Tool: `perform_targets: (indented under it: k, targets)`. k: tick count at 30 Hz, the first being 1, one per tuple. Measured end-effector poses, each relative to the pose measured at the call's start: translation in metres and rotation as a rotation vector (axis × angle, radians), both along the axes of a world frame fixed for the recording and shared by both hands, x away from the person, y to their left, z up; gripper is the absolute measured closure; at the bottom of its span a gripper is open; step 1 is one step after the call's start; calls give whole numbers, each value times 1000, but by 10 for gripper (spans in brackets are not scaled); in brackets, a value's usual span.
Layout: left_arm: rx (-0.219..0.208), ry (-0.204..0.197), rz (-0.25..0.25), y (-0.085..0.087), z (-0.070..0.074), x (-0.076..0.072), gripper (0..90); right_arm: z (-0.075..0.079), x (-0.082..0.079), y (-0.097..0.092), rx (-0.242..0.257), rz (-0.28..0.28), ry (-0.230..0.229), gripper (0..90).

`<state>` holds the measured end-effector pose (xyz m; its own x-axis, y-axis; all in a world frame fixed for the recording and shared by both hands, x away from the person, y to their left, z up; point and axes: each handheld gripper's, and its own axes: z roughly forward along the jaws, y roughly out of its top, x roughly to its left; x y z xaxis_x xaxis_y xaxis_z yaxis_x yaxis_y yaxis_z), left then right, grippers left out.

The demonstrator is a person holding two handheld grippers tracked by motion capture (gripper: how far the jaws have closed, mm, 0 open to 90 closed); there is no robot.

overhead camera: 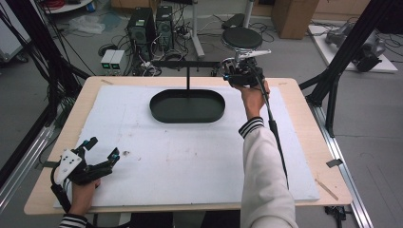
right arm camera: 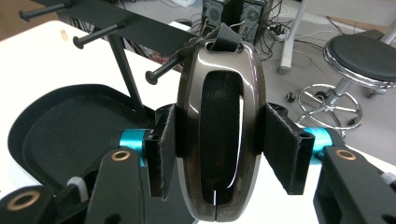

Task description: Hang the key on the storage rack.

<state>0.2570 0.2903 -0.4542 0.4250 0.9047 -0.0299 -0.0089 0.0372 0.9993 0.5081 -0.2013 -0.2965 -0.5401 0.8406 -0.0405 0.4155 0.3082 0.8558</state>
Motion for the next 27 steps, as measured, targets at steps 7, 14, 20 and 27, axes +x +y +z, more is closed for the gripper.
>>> perform_targets:
  k: [7, 14, 20, 27]
  targets:
    - [-1, -1, 0, 0, 0, 0, 106, -3, -1, -1, -13, -1, 17, 480]
    - [2, -5, 1, 0, 0, 0, 105, -22, -1, -7, -1, -8, 47, 479]
    - [2, -4, 1, 0, 0, 0, 105, -28, 2, -2, -24, -1, 57, 479]
    - [2, -5, 2, 0, 0, 0, 106, -35, 5, 2, -28, 7, 85, 479]
